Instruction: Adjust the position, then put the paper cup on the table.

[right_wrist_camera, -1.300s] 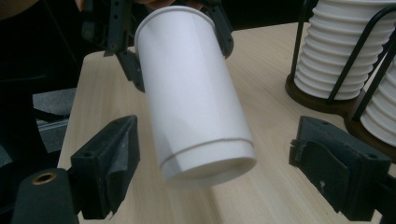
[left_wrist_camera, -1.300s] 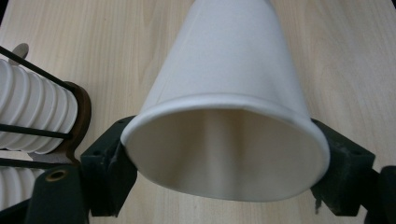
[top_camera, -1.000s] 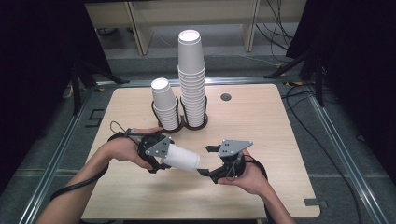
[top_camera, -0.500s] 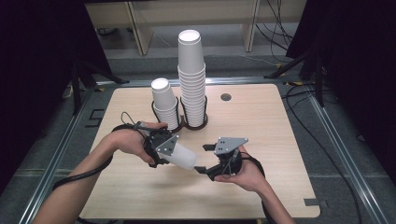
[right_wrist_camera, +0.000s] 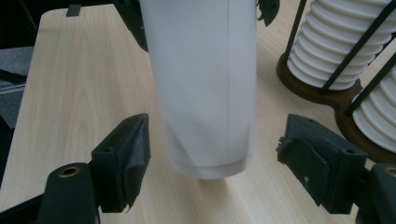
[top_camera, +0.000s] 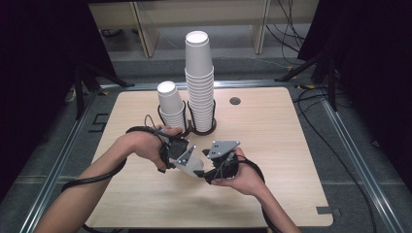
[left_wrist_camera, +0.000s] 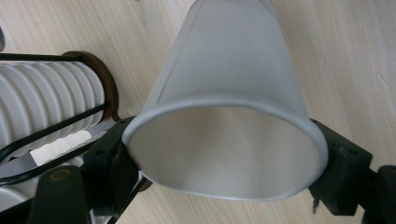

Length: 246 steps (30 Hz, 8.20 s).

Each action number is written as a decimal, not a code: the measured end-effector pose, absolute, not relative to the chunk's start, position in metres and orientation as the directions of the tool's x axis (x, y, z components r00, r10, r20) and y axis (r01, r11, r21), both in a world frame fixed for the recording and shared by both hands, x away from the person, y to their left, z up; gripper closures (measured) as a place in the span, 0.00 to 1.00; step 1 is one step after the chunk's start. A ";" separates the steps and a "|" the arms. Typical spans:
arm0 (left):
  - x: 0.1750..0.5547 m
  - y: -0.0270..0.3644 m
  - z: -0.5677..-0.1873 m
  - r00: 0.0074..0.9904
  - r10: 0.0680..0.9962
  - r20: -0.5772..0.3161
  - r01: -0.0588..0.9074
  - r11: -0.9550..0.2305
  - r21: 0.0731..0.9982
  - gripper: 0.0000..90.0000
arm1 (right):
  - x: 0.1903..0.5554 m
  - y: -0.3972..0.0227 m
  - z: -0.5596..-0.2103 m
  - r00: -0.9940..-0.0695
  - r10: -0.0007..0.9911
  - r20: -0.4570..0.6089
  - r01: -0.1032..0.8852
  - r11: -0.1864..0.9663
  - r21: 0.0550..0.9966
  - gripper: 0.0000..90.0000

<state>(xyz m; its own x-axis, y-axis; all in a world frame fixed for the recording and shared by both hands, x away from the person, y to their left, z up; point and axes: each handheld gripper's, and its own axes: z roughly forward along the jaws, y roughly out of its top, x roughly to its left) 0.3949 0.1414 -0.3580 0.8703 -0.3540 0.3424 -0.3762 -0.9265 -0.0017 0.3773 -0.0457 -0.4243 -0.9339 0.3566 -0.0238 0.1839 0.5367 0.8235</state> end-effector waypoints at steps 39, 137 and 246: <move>0.393 0.135 -0.357 0.862 -0.379 0.336 -0.411 -0.911 0.027 0.23 | 0.384 -0.027 -0.443 -0.944 0.329 0.003 0.187 0.529 0.828 0.27; 0.377 0.195 -0.431 0.811 0.543 -0.217 0.324 -0.107 0.940 0.00 | 0.363 -0.036 -0.470 -0.817 0.576 -0.028 0.124 0.222 0.967 0.29; 0.366 0.285 -0.453 0.409 0.907 0.102 0.191 -0.194 0.962 0.14 | 0.361 -0.170 -0.472 -0.566 0.820 0.088 0.246 0.066 0.967 0.17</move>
<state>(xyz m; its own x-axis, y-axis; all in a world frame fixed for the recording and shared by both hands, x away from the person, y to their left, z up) 0.3658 0.2854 -0.4530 0.4093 0.9067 0.1020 0.1910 -0.1944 0.9621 0.3614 -0.1701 -0.4720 -0.5660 0.8197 0.0881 0.2459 0.0658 0.9671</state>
